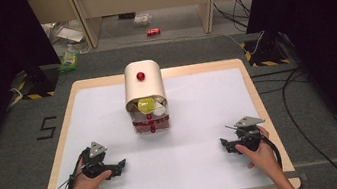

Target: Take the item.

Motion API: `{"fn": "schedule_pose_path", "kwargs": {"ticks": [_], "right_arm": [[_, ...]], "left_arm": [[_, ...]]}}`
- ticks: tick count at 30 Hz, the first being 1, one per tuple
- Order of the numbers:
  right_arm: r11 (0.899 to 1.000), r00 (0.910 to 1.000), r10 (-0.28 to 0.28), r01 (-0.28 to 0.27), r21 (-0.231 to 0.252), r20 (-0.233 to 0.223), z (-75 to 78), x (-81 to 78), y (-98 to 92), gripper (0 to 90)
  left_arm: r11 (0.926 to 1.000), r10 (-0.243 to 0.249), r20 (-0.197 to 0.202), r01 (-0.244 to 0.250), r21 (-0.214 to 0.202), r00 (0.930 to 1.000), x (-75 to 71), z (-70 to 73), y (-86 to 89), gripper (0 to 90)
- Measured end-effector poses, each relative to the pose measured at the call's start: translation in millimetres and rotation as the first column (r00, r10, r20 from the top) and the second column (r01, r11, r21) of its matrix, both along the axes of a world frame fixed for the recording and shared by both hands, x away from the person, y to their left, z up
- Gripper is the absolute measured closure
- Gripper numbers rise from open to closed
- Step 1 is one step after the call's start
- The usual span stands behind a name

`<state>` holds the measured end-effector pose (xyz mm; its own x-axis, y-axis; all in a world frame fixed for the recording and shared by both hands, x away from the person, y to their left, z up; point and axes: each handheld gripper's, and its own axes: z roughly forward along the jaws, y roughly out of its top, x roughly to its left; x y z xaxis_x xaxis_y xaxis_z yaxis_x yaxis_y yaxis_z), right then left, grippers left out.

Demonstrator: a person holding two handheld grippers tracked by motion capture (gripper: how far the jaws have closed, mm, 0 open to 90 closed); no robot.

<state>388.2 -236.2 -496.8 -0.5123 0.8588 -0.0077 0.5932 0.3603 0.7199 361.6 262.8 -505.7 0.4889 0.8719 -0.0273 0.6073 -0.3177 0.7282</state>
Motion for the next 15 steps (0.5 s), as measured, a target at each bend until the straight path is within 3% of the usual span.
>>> {"fn": "schedule_pose_path", "kwargs": {"ticks": [10, 12, 13, 14, 15], "right_arm": [[1.0, 1.0, 0.0, 0.0, 0.0, 0.0, 0.0, 0.1, 0.0, 13.3], [1.0, 1.0, 0.0, 0.0, 0.0, 0.0, 0.0, 0.0, 0.0, 13.3], [1.0, 1.0, 0.0, 0.0, 0.0, 0.0, 0.0, 0.0, 0.0, 13.3], [1.0, 1.0, 0.0, 0.0, 0.0, 0.001, 0.0, 0.1, 0.0, 13.3], [1.0, 1.0, 0.0, 0.0, 0.0, 0.0, 0.0, 0.0, 0.0, 13.3]], "left_arm": [[1.0, 0.006, 0.004, -0.006, -0.006, 1.0, -0.7, 1.0, 0.5, 2.2], [0.9999, 0.006, 0.018, -0.006, -0.01, 0.9998, -1.4, 1.8, 0.9, 8.8], [0.9999, 0.002, 0.029, -0.001, -0.016, 0.9996, -1.8, 2.8, 0.8, 8.8], [0.9994, -0.004, 0.033, 0.005, -0.035, 0.9995, -1.8, 4.0, 0.2, 16.6], [0.9984, -0.013, 0.033, 0.014, -0.055, 0.9994, -1.6, 5.9, -3.0, 12.8]]}}
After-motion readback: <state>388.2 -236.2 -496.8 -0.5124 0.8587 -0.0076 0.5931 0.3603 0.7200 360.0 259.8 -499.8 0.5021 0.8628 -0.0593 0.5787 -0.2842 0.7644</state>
